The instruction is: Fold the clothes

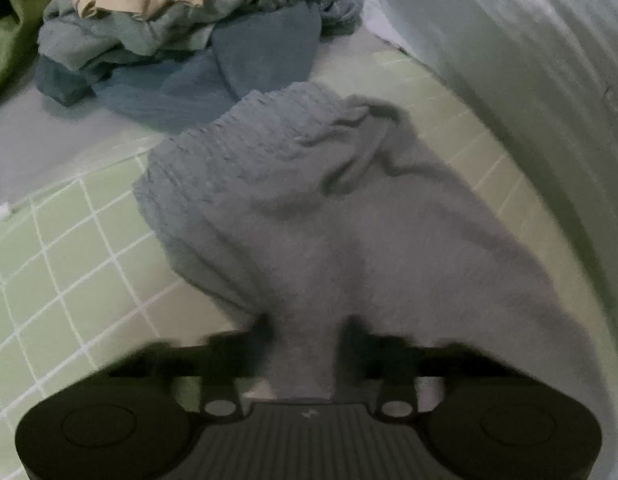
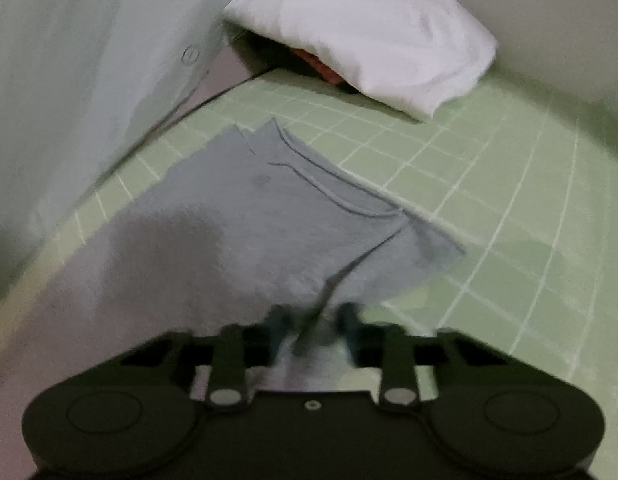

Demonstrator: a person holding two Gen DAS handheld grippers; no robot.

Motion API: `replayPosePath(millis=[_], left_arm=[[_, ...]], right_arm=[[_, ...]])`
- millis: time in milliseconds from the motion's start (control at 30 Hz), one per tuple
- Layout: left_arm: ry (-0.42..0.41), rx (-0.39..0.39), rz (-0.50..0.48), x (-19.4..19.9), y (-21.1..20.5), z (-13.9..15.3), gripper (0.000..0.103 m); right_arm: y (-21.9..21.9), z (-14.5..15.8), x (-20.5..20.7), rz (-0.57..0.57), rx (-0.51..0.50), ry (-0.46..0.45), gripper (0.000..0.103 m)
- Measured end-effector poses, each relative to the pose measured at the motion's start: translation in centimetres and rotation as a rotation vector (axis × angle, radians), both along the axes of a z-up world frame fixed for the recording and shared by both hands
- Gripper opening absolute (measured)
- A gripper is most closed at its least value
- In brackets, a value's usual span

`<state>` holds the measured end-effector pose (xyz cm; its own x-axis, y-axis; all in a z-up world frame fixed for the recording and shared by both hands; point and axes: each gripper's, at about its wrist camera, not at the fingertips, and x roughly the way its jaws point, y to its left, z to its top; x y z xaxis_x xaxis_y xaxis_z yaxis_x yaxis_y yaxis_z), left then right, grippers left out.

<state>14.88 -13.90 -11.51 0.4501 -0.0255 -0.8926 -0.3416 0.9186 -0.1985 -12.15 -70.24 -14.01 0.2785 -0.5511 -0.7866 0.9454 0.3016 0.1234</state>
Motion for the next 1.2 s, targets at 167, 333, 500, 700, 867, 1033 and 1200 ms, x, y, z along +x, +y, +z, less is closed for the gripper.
replayPosePath(millis=[167, 333, 500, 700, 867, 1033, 1200], left_arm=[[-0.015, 0.037, -0.009, -0.3, 0.5, 0.0, 0.005], [-0.010, 0.023, 0.005, -1.3, 2.3, 0.3, 0.005], [-0.006, 0.008, 0.001, -2.7, 4.0, 0.7, 0.006], [-0.032, 0.011, -0.045, -5.6, 3.1, 2.7, 0.016], [-0.049, -0.002, -0.133, -8.5, -0.3, 3.9, 0.034], [-0.042, -0.050, -0.175, -10.9, -4.7, 3.5, 0.037], [-0.016, -0.092, -0.194, -12.5, -8.2, 2.6, 0.037]], right_arm=[[0.0, 0.0, -1.6, 0.042, -0.011, -0.019, 0.002], [0.7, 0.0, -5.0, 0.007, 0.008, -0.043, 0.002], [2.0, -0.4, -9.9, 0.002, 0.058, -0.137, 0.004], [1.9, -0.4, -14.1, -0.044, 0.070, -0.143, 0.010], [0.3, -0.3, -15.6, -0.052, 0.068, -0.151, 0.049], [-1.8, -0.5, -14.7, 0.058, 0.018, -0.055, 0.051], [-2.6, -0.4, -12.9, 0.328, -0.060, 0.125, 0.005]])
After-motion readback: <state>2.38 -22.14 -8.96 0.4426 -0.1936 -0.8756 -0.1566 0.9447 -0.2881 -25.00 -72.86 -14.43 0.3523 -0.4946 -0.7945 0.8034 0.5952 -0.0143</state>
